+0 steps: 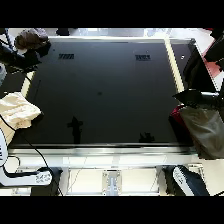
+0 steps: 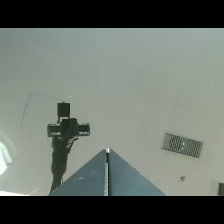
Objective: Fold the shirts.
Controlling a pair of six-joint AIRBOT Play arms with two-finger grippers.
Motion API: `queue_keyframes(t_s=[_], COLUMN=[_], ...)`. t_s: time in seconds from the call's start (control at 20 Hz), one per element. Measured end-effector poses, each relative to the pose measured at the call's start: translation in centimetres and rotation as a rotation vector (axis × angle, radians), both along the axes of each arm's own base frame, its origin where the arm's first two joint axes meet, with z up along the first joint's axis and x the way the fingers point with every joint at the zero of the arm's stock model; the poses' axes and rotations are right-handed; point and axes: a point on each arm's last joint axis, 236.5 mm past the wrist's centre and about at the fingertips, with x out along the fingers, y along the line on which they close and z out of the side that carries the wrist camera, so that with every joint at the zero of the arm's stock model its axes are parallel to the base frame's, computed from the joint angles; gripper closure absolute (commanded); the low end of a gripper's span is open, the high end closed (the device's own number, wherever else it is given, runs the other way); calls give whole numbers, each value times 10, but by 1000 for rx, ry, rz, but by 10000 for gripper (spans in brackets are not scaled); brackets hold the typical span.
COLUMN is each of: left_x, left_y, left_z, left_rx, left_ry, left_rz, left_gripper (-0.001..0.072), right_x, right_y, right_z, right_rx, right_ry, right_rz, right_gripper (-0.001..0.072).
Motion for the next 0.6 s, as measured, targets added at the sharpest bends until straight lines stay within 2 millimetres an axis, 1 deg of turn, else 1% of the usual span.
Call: queue_keyframes(t_s=[0.4, 0.6], left_x=[0, 0], left_y=[0, 0], left_z=[0, 0], left_rx=[0, 0], left_ry=[0, 0], left_rz=[0, 0], left_gripper=[696, 695], right_x=[0, 7], right_y=[-1, -5], right_z=[-1, 2], right_rx=[1, -10], right_ry=[8, -23], right_rz=[-7, -27], right_gripper=[375, 375])
